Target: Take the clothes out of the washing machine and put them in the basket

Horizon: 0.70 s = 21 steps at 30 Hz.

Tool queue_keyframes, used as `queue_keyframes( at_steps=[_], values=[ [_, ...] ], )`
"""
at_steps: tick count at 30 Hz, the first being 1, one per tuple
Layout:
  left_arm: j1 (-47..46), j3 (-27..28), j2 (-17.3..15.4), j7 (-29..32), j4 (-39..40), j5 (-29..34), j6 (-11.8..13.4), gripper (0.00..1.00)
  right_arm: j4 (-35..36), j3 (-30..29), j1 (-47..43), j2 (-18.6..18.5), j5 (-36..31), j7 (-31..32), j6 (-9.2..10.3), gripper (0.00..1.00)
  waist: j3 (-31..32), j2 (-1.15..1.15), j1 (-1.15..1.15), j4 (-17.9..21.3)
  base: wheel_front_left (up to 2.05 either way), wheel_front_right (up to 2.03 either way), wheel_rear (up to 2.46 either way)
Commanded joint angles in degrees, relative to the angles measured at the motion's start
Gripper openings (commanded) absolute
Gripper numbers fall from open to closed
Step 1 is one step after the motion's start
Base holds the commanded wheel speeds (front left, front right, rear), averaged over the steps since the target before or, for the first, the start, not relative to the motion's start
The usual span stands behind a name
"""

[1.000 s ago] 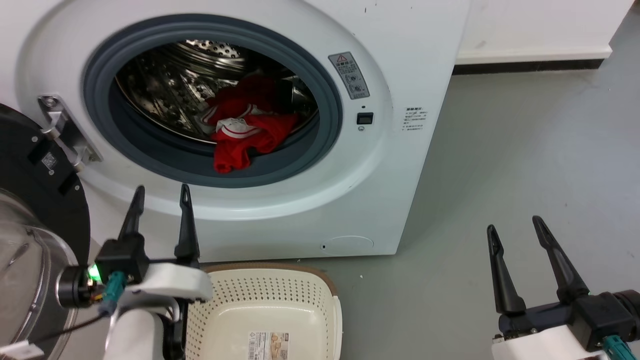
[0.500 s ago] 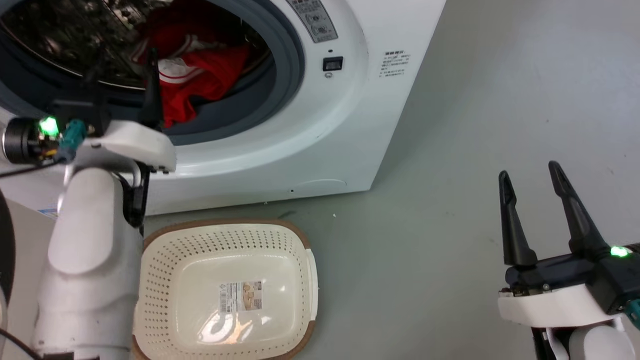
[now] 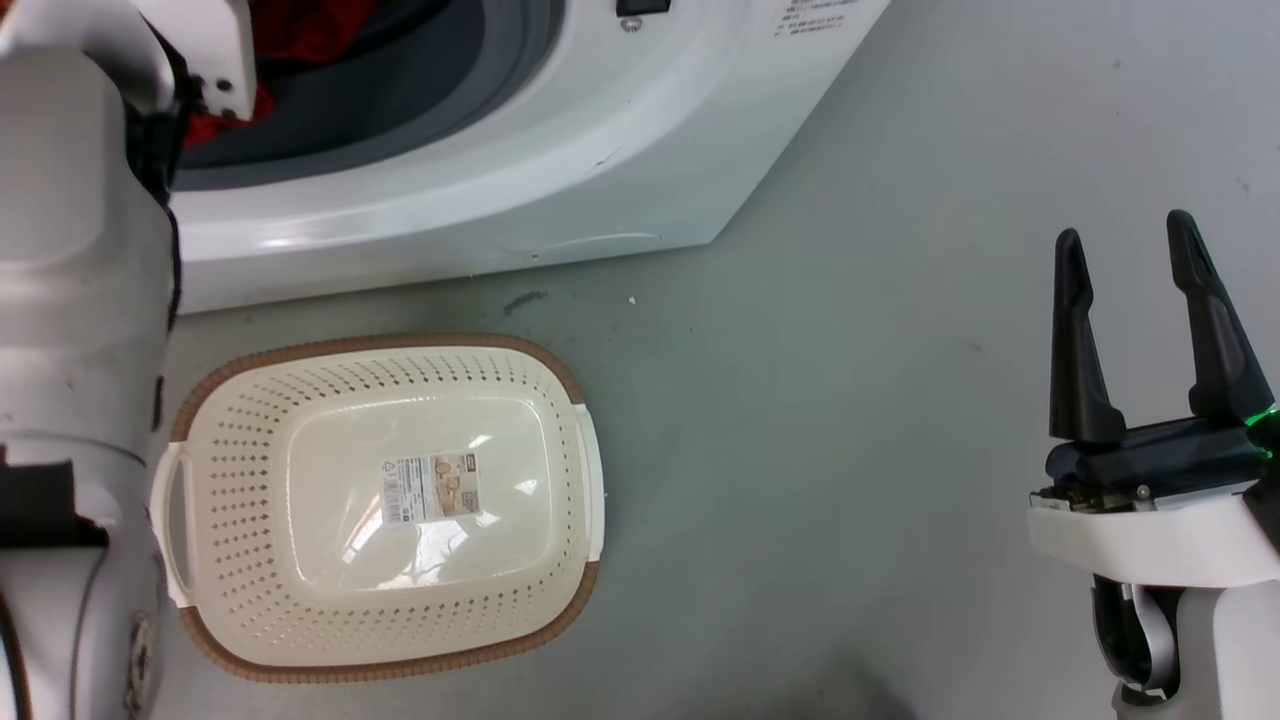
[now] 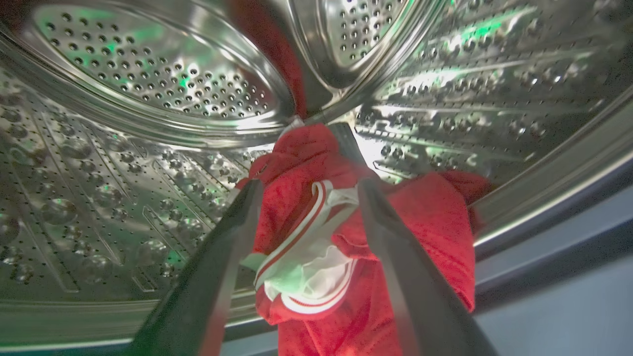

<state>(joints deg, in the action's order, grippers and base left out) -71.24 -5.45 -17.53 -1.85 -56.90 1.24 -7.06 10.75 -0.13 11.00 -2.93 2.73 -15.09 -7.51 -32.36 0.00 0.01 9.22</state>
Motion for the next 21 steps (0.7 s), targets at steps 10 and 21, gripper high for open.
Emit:
queue_keyframes(
  at_steps=[10,21],
  values=[
    [-12.1,-10.0,-1.3,17.1,-9.6,-4.7,-0.3,1.0,1.0,-0.5,3.6,0.1,1.6,-0.1,0.04,1.0,-6.5,0.0,-0.01,1.6,0.0,0.0,0.0],
    [-15.9,-11.0,-2.1,22.9,-13.1,-8.5,-0.3,1.0,1.4,-1.0,4.7,0.1,2.7,-0.1,0.04,1.0,-10.6,0.0,-0.01,2.3,0.0,0.0,0.0]
  ],
)
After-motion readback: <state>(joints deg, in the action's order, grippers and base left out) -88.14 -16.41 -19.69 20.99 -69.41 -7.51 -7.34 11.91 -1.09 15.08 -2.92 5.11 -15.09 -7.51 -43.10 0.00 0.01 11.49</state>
